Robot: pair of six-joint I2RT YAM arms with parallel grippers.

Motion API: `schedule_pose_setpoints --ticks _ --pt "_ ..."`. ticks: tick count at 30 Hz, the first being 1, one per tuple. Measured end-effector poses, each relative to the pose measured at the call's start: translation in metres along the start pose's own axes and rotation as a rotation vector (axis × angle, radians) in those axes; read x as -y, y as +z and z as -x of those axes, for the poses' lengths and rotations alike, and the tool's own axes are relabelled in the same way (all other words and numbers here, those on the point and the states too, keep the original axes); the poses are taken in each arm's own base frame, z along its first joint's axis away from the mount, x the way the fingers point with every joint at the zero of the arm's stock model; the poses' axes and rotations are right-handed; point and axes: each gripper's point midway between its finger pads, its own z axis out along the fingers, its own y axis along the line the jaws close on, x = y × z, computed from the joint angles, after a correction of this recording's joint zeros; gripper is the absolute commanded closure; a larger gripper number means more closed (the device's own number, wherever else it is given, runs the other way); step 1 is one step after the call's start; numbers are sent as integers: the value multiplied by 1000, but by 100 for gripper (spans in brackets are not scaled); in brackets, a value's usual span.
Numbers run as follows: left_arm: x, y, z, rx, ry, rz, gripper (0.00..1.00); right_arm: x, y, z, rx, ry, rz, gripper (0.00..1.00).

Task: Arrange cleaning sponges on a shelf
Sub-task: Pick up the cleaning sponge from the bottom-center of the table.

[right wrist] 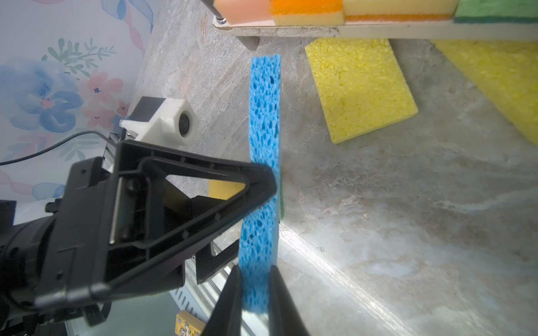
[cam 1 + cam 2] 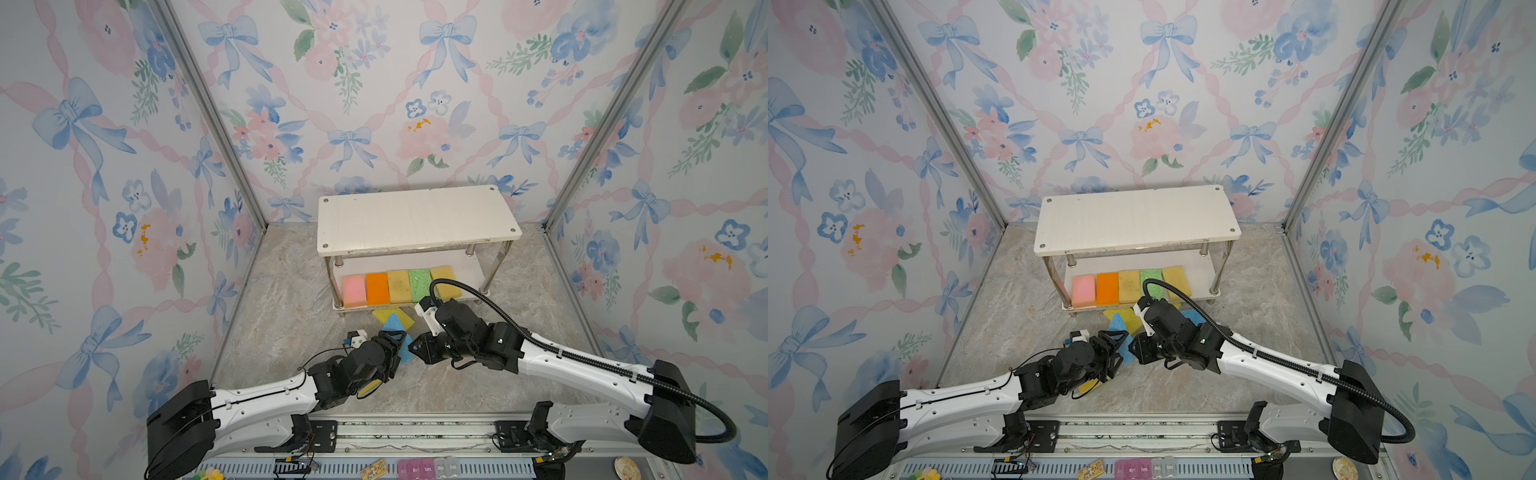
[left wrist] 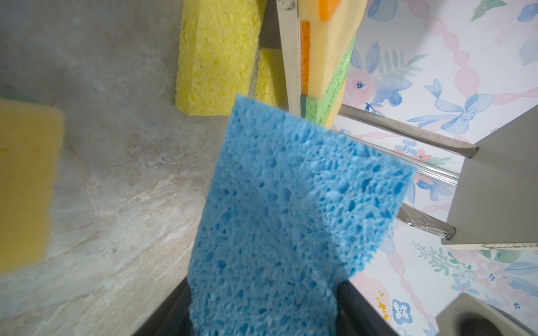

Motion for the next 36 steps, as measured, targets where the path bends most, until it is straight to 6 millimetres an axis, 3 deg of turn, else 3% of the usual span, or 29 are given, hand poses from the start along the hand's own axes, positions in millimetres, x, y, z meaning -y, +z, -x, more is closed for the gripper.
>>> schedule_pose_setpoints --ticks 4,8,14,21,25,31,34,36 --pt "3 -1 0 -2 13 -11 23 -1 -3 2 11 1 2 89" --pt "6 -1 4 3 55 -11 2 0 -7 5 25 4 1 89" --pt "36 -9 10 2 180 -46 2 12 -24 7 34 19 -23 90" --pt "77 -43 14 -17 383 -126 2 26 -78 13 59 49 1 89" --pt "90 -71 18 -14 469 -192 2 5 -118 17 54 27 88 90" --pt "110 -104 18 2 552 -297 2 -57 -178 38 98 -17 305 89" --pt "120 -112 18 14 598 -309 2 -84 -201 56 133 -2 406 89" --pt "128 -119 18 30 623 -320 2 -101 -215 78 179 17 464 89"
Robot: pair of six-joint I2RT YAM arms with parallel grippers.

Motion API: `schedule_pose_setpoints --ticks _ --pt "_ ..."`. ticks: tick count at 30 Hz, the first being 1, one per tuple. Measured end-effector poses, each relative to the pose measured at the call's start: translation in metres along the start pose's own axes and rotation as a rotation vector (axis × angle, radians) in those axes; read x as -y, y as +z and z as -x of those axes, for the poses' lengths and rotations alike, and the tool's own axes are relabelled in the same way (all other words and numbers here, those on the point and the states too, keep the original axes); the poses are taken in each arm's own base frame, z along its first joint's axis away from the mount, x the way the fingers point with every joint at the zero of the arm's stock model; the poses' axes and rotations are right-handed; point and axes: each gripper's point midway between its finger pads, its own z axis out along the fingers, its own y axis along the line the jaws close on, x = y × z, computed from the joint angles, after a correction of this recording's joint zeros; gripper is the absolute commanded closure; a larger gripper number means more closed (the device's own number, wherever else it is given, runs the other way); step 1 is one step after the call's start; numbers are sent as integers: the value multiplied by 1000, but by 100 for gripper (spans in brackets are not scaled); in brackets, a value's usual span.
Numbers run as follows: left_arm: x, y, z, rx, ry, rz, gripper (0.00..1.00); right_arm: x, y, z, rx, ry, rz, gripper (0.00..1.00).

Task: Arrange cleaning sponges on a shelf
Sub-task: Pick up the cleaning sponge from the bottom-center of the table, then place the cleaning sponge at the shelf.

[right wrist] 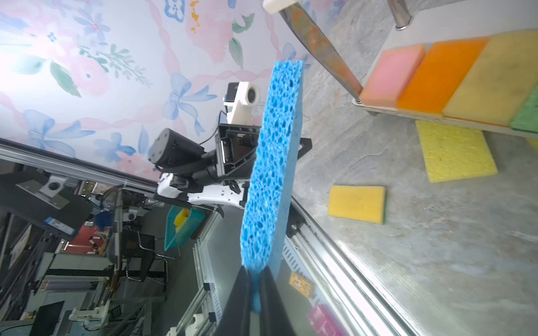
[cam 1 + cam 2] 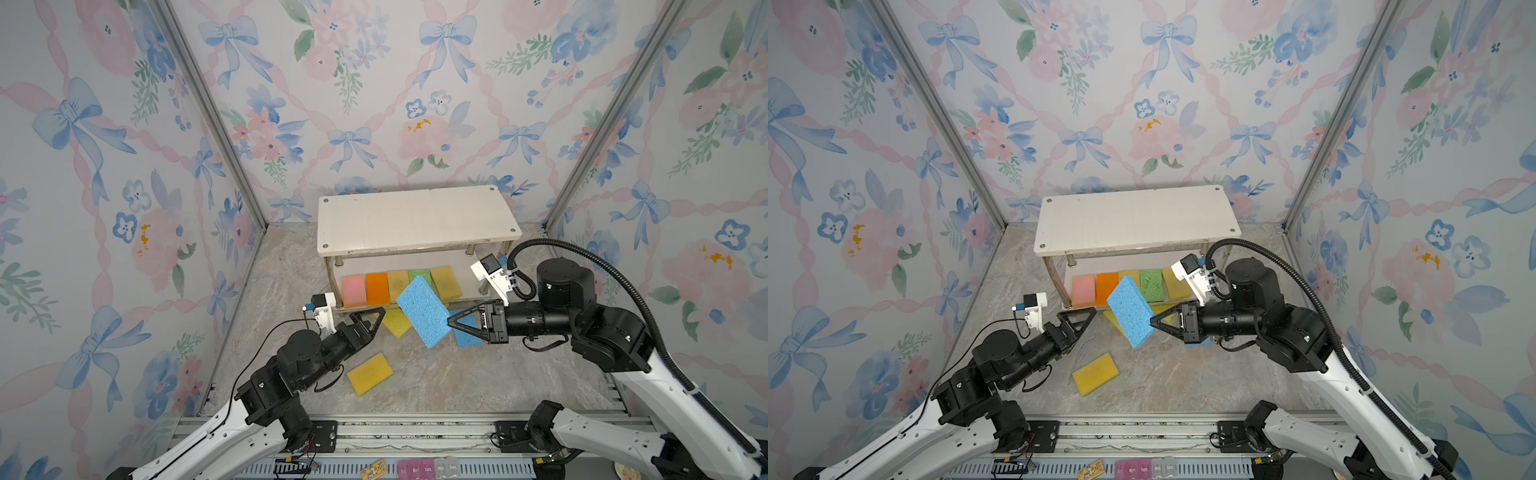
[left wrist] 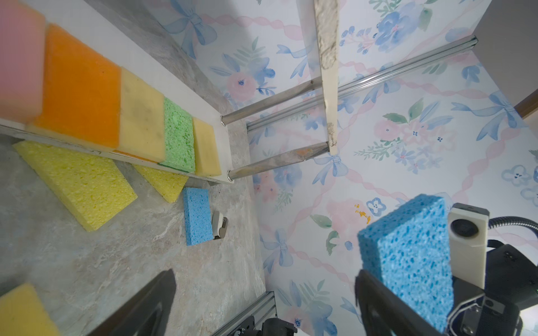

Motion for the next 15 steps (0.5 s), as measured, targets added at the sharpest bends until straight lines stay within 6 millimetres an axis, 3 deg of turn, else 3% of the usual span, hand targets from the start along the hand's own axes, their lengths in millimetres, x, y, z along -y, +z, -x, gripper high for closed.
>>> schedule_pose_setpoints --ticks 6,15 --pt "2 -4 6 19 45 15 2 -32 15 71 164 49 101 90" --pt "-40 8 -9 -37 85 192 2 -11 48 147 382 152 37 89"
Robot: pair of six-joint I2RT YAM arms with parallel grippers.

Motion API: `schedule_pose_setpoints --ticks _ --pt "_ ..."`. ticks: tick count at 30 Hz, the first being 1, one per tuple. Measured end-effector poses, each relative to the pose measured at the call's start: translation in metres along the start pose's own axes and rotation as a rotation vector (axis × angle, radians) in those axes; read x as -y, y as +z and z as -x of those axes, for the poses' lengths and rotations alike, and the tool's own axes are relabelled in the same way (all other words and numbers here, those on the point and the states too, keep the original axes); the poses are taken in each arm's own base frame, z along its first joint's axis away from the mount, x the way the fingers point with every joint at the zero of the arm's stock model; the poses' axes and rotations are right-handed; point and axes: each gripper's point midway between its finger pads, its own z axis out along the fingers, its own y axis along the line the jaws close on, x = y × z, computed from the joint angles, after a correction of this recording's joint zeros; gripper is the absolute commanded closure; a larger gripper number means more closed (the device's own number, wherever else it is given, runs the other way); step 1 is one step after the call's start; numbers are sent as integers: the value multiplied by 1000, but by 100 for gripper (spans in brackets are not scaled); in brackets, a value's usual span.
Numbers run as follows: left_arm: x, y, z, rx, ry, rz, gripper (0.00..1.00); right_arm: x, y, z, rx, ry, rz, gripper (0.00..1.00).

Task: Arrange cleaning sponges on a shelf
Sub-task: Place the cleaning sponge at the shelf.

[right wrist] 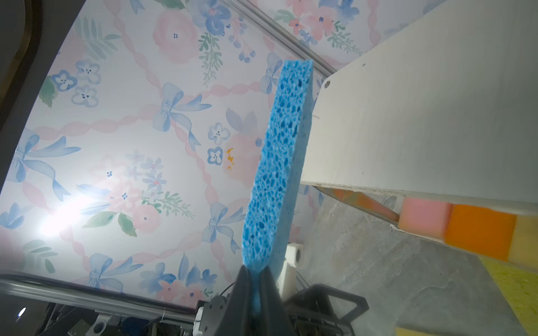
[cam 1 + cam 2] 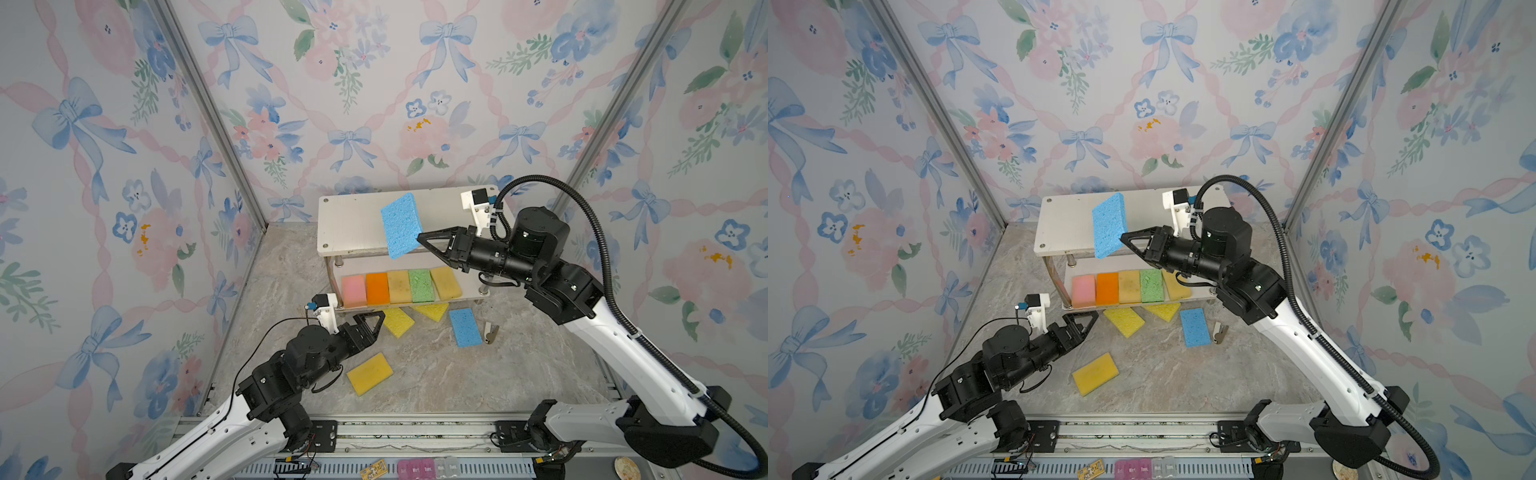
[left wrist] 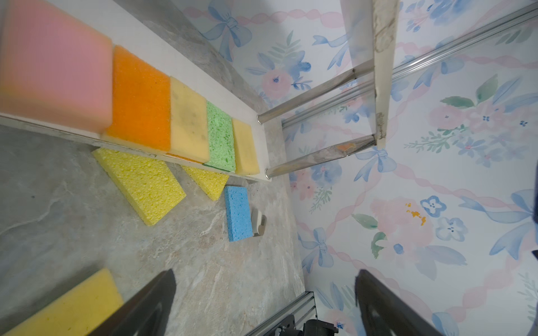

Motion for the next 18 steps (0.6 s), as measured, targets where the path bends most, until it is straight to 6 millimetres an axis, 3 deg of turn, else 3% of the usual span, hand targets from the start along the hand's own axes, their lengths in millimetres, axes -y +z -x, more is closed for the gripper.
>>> schedule_pose_setpoints --ticks 7,13,18 --pt "-16 11 -10 -38 40 77 2 -1 53 20 31 15 7 90" --pt "-16 6 -8 -33 42 65 2 8 104 4 -22 43 15 90" --pt "-21 -5 -6 -9 12 31 2 20 134 -14 -60 64 7 91"
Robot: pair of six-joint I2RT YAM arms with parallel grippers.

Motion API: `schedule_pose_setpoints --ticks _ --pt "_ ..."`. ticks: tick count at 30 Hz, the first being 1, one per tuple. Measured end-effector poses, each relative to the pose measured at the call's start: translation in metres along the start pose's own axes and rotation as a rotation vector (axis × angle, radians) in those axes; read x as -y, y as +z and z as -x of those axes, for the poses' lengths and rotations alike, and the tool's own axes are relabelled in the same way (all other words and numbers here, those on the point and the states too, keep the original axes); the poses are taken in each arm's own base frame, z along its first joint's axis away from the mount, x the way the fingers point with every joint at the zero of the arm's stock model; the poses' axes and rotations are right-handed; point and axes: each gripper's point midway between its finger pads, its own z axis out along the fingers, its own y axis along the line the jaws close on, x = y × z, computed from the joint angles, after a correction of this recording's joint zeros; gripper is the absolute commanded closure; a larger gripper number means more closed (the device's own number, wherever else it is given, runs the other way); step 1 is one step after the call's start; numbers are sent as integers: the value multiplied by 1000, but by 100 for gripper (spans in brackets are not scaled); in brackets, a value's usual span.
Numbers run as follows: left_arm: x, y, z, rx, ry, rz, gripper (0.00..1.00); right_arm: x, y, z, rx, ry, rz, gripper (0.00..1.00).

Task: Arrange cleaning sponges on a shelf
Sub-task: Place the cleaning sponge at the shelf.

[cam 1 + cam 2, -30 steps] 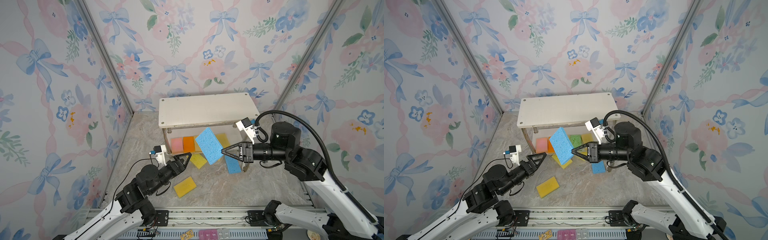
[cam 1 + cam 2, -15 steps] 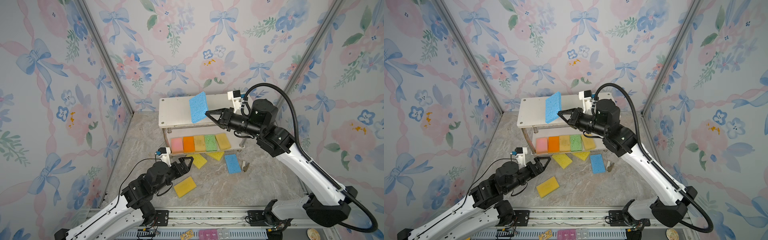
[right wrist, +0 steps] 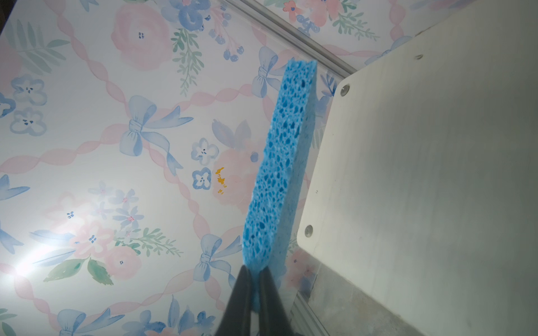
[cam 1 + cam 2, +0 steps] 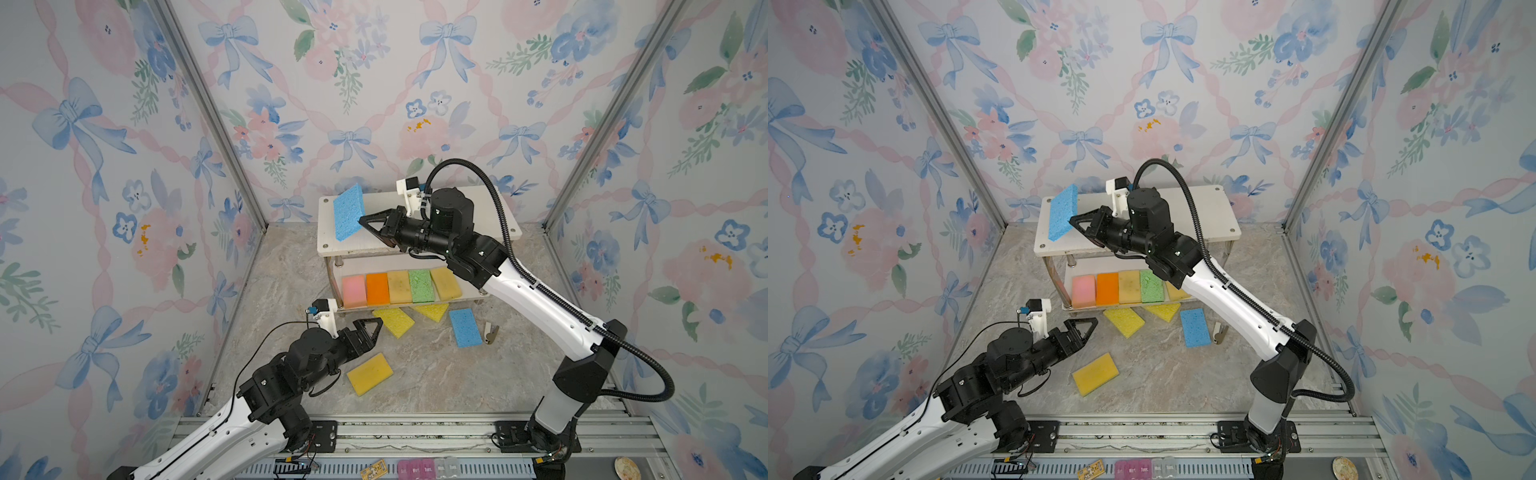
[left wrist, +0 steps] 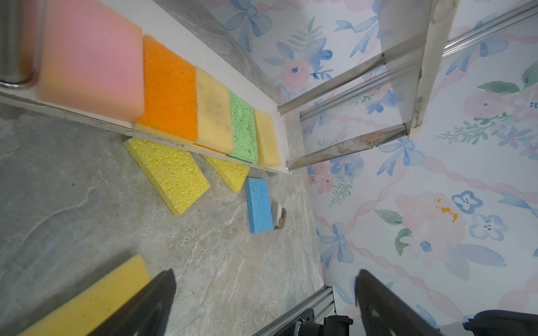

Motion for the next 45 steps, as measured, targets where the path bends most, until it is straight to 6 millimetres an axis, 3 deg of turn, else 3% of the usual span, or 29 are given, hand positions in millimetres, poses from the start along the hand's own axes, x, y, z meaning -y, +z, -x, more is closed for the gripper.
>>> schedule_pose_setpoints --ticks 7,14,35,40,45 --pt "-10 -3 -7 -20 -17 9 2 6 18 -13 -13 28 2 91" --pt "-12 -5 -8 -29 -24 11 2 -2 21 -15 7 40 38 90" --pt "-16 -7 -12 -56 -29 19 2 17 27 -19 19 82 2 87" --pt "-17 -6 -13 -62 -30 19 2 16 28 -22 13 88 3 79" --pt "-17 -7 -14 -64 -32 17 2 17 28 -24 11 92 -6 57"
